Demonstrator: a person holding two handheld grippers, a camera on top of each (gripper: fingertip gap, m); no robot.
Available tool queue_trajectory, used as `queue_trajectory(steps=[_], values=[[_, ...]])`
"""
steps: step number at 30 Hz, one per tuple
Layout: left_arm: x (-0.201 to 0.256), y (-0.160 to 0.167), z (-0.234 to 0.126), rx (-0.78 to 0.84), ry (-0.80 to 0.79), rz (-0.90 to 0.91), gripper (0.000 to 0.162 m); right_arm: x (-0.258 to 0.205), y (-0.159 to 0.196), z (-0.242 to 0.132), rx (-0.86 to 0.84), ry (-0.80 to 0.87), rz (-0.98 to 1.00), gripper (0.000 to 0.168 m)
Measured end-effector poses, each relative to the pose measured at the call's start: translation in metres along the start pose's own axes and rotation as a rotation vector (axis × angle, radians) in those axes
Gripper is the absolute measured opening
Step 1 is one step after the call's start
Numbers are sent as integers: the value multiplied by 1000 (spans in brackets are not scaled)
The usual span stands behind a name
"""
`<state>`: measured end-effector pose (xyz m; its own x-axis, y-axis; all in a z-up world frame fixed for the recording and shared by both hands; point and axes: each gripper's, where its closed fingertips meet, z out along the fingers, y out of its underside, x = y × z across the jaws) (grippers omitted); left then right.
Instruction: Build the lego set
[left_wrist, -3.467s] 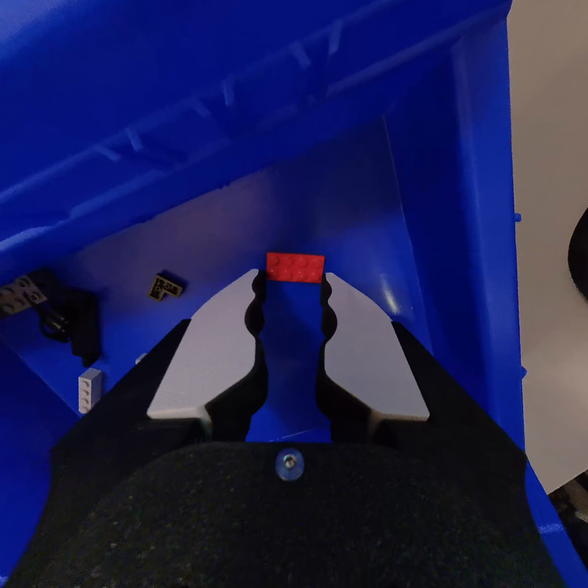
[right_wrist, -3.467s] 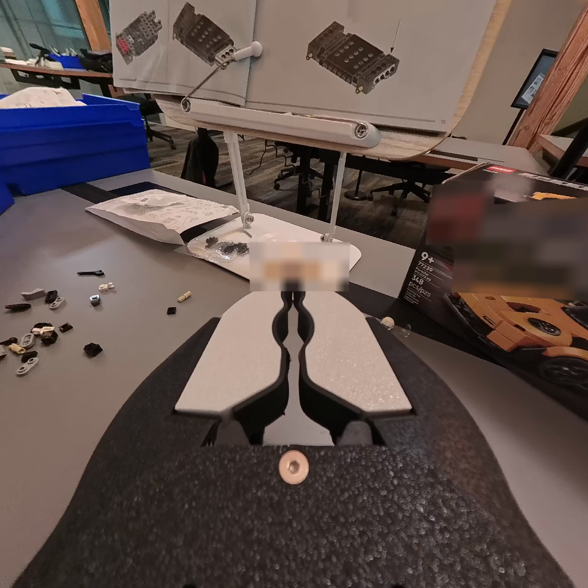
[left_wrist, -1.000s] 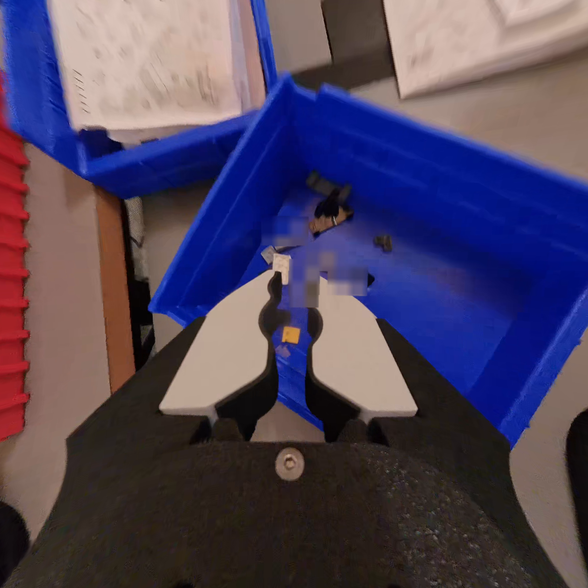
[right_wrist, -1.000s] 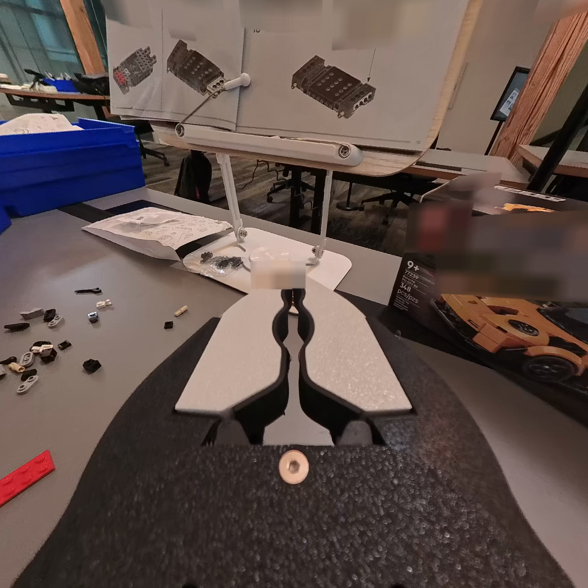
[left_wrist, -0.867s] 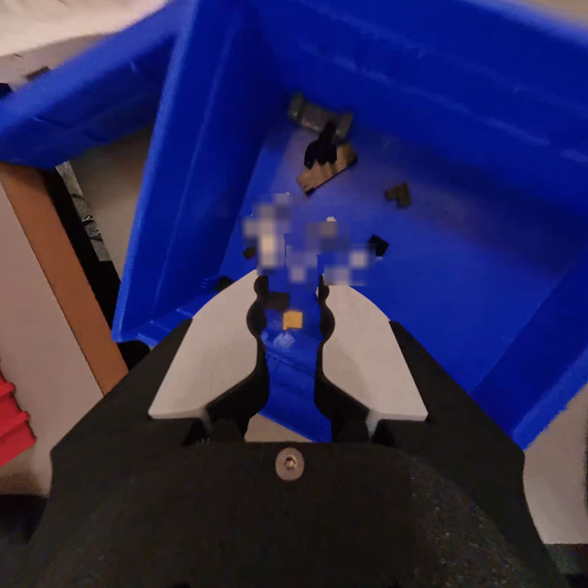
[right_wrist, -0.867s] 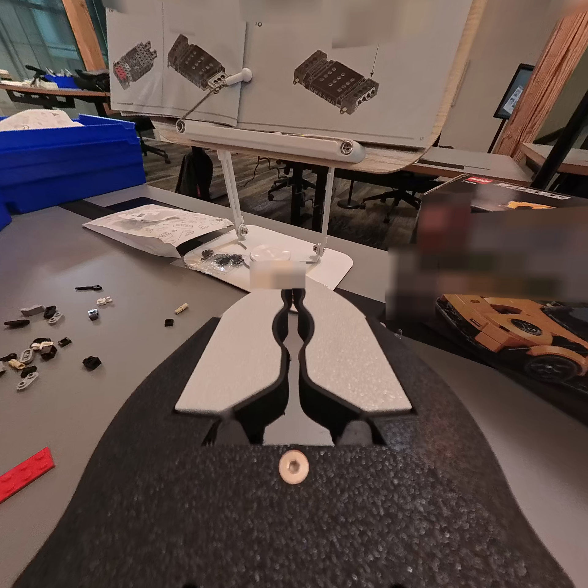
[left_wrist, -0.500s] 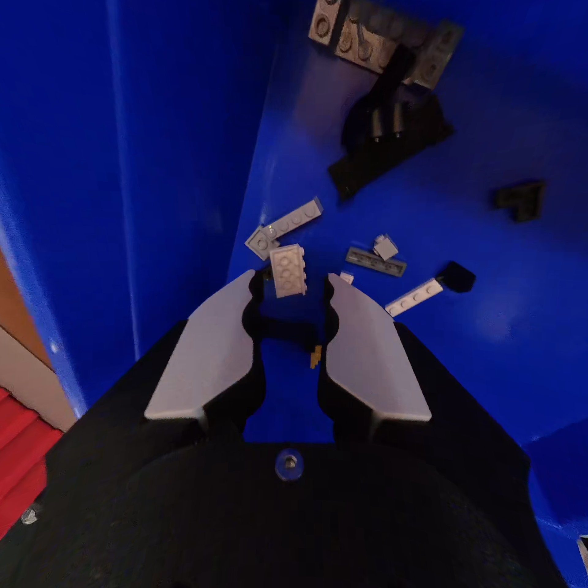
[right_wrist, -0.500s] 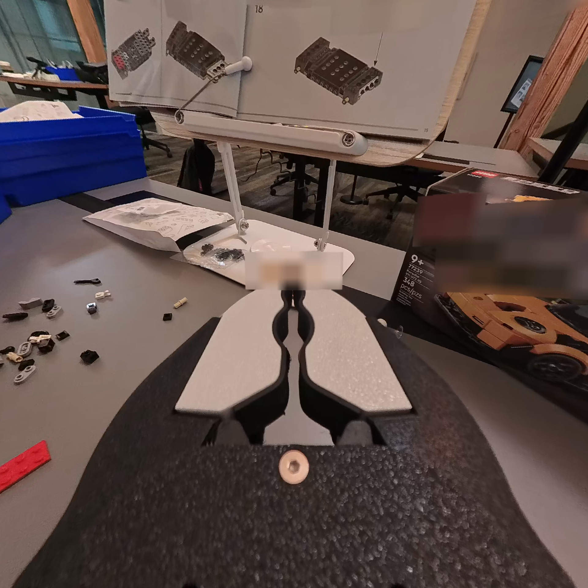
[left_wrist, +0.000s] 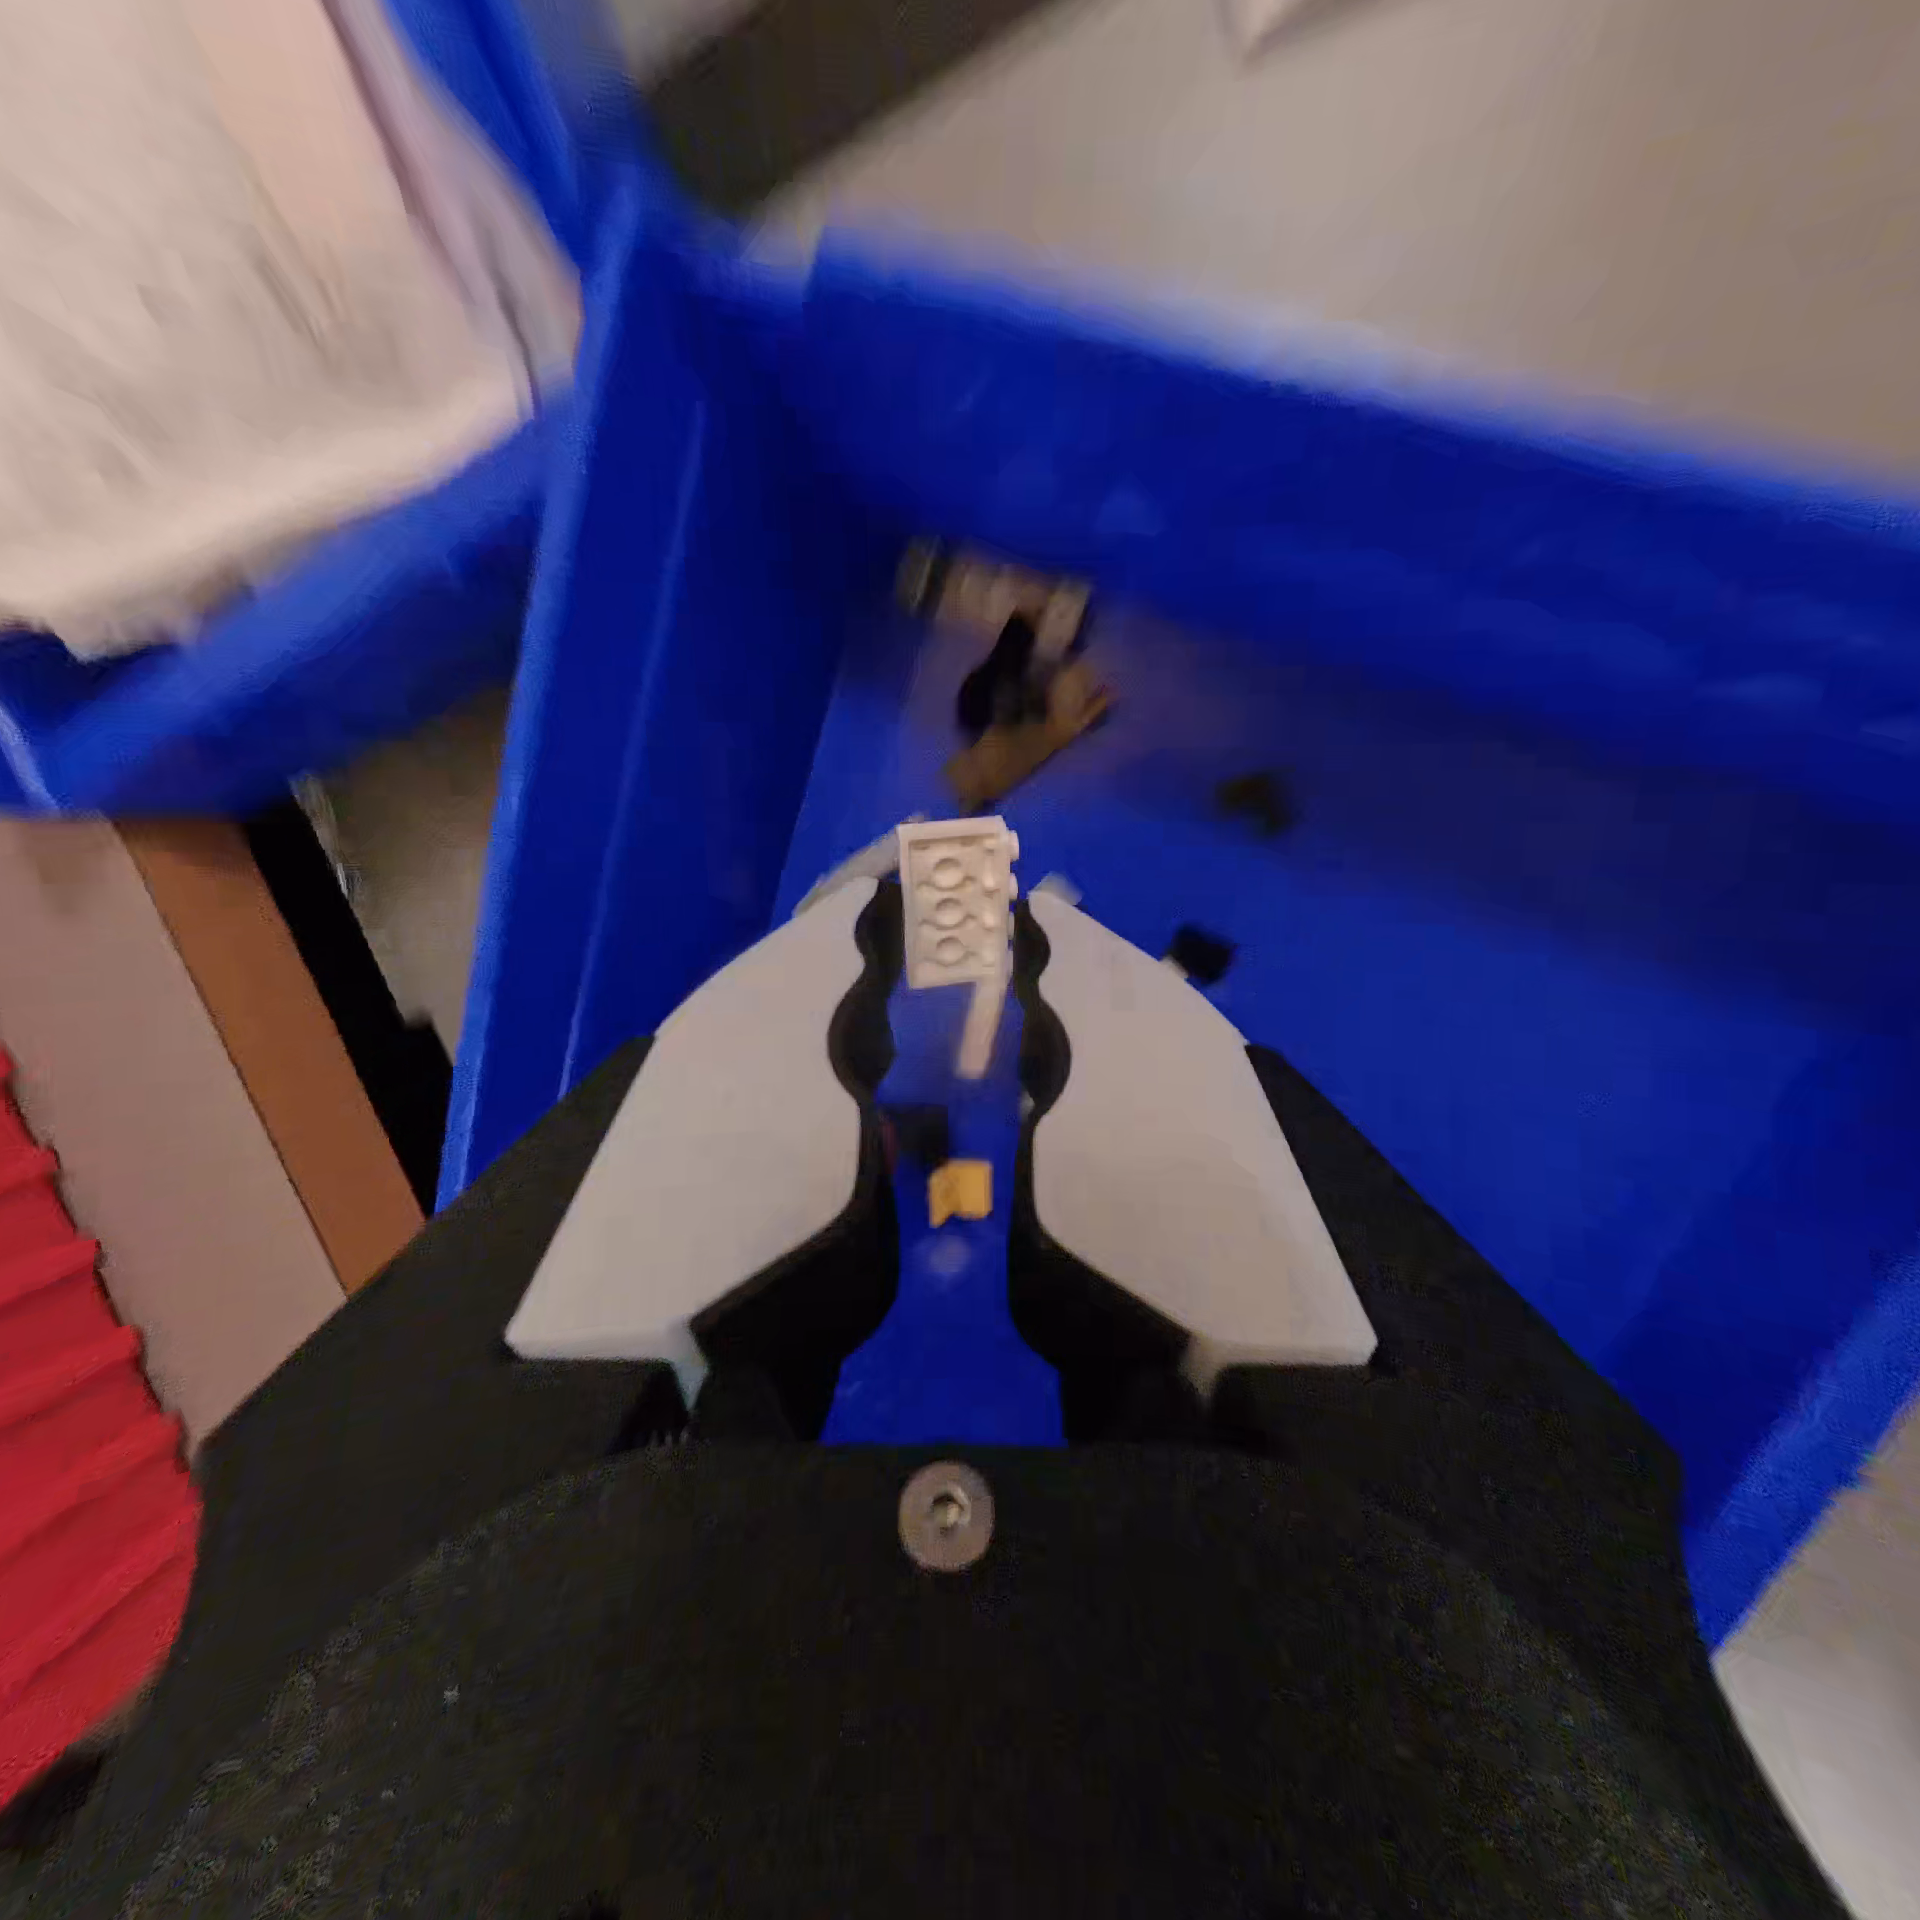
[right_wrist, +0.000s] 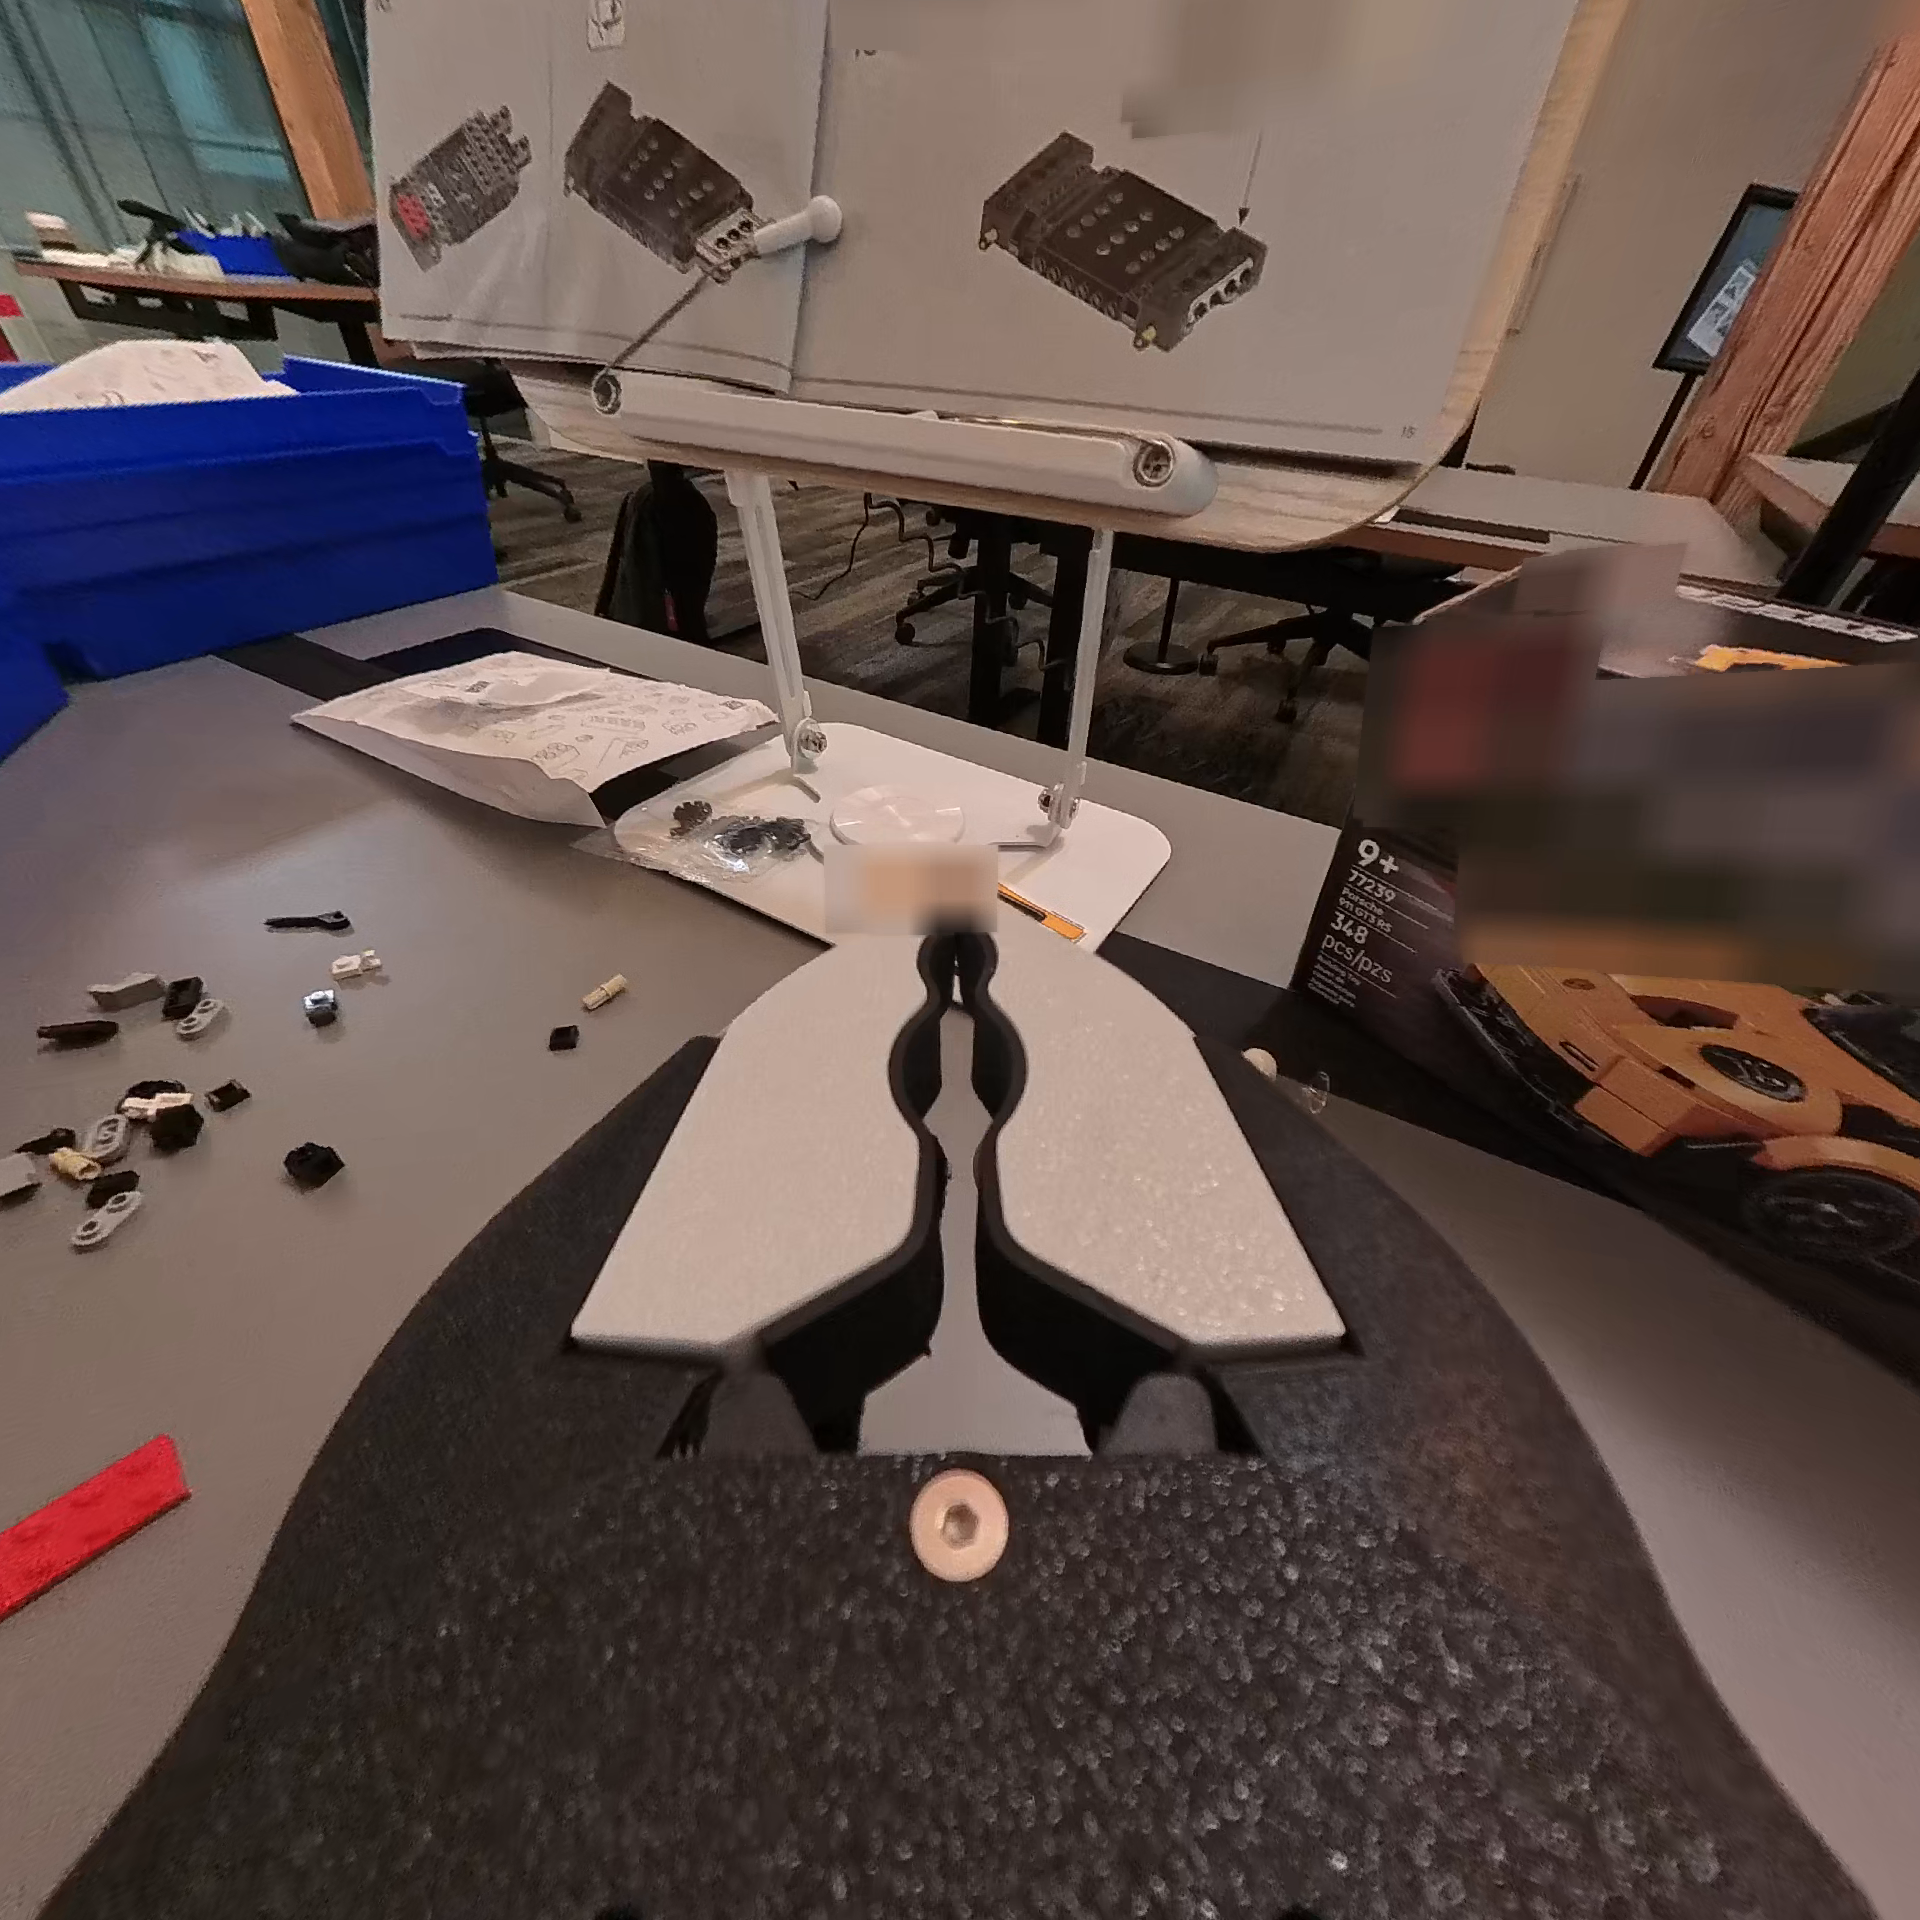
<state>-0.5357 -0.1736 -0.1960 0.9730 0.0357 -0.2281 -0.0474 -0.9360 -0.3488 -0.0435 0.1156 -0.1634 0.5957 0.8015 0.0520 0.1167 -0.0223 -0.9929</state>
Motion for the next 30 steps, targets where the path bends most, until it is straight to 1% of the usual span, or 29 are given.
queue_trajectory(steps=[2,4,6,8,9,11,14,16,18,20,22,26,28,30], values=[[31,-36,-37,219,7,50,20,-4,-4,-1,19,-11,-9,0],[78,-68,-76,432,46,123,20,-12,-12,-3,48,-41,-22,0],[135,-94,-113,637,123,187,20,-25,-21,-6,83,-102,-33,0],[197,-112,-142,807,249,233,21,-46,-30,-10,115,-205,-42,0],[225,-119,-153,882,300,252,20,-58,-34,-12,124,-265,-43,0],[273,-131,-162,989,376,276,21,-80,-40,-18,126,-373,-27,1],[331,-150,-169,1146,431,319,21,-105,-51,-27,121,-505,20,11],[357,-165,-176,1265,431,325,21,-119,-62,-36,115,-601,106,20],[376,-176,-182,1367,420,334,21,-132,-78,-48,104,-735,262,37],[387,-184,-185,1438,380,351,20,-144,-94,-62,68,-884,430,50],[400,-183,-186,1469,366,392,20,-153,-101,-72,18,-977,554,61],[418,-174,-185,1512,260,514,20,-172,-98,-88,-89,-1102,726,67],[425,-169,-184,1524,217,570,20,-176,-96,-94,-121,-1129,798,65],[433,-165,-182,1526,161,632,20,-179,-94,-100,-144,-1139,823,58]])
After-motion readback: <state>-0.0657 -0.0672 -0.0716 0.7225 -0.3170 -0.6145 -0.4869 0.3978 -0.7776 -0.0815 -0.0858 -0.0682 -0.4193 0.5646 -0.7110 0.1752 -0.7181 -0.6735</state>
